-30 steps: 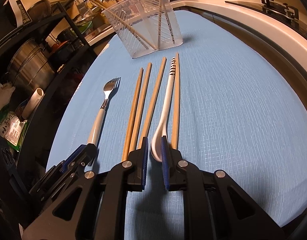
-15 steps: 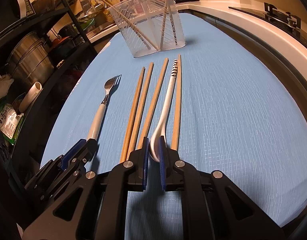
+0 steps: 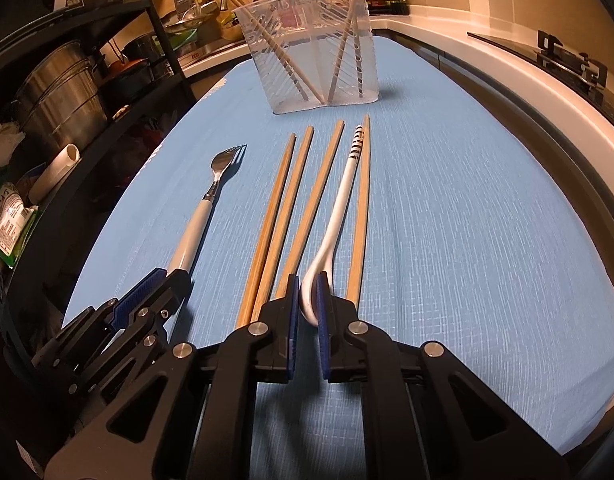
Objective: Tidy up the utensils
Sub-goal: 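Grasp the white-handled fork with the left tool while the right tool grasps the striped spoon, then carry the fork with the left tool to the container while the right tool carries the spoon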
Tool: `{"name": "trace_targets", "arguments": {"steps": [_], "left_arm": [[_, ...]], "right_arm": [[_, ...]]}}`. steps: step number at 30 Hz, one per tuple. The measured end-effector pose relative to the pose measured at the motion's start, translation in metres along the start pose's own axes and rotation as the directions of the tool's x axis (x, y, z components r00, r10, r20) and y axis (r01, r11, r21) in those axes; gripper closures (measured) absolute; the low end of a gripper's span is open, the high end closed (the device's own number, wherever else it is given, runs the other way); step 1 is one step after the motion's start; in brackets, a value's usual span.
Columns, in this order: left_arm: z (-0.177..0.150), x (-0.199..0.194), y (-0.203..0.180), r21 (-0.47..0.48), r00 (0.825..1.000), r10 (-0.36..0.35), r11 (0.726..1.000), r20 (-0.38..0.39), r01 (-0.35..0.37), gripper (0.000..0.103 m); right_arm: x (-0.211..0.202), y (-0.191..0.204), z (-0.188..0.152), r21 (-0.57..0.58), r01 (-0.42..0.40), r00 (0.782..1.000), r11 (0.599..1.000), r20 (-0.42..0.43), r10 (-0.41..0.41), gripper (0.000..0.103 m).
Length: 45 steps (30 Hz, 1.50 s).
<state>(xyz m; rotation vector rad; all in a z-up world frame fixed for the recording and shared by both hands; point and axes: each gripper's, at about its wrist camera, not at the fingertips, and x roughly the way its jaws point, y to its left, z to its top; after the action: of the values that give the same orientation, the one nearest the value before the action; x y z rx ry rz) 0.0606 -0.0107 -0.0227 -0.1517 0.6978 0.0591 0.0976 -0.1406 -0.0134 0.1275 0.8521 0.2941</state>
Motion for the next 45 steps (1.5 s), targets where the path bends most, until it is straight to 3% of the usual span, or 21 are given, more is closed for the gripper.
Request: {"name": "trace_targets", "arguments": {"steps": [5, 13, 22, 30, 40, 45], "left_arm": [[0.002, -0.003, 0.000, 0.004, 1.000, 0.002, 1.000, 0.012, -0.002, 0.086], [0.013, -0.027, -0.005, 0.042, 0.995, 0.001, 0.999, 0.104, -0.005, 0.086], [0.035, -0.057, -0.010, 0.078, 0.976, -0.003, 0.997, 0.218, -0.015, 0.086], [0.062, -0.072, -0.012, 0.075, 0.962, -0.012, 0.997, 0.271, -0.009, 0.086], [0.100, -0.072, -0.011, 0.057, 0.967, -0.026, 0.998, 0.252, 0.012, 0.086], [0.130, -0.066, -0.012, 0.059, 0.979, -0.054, 0.997, 0.197, 0.043, 0.086]], "right_arm": [[-0.005, -0.002, 0.000, 0.003, -0.009, 1.000, 1.000, 0.004, 0.009, 0.095], [-0.031, -0.003, 0.007, -0.021, -0.023, 0.999, 1.000, 0.037, 0.024, 0.094], [-0.065, 0.000, 0.022, -0.066, -0.018, 0.993, 0.998, 0.112, 0.025, 0.093], [-0.086, 0.000, 0.043, -0.082, -0.018, 0.986, 0.997, 0.166, 0.031, 0.093], [-0.103, 0.000, 0.078, -0.099, -0.008, 0.973, 0.995, 0.229, 0.030, 0.093], [-0.107, -0.001, 0.098, -0.100, -0.006, 0.967, 0.995, 0.252, 0.031, 0.093]]}}
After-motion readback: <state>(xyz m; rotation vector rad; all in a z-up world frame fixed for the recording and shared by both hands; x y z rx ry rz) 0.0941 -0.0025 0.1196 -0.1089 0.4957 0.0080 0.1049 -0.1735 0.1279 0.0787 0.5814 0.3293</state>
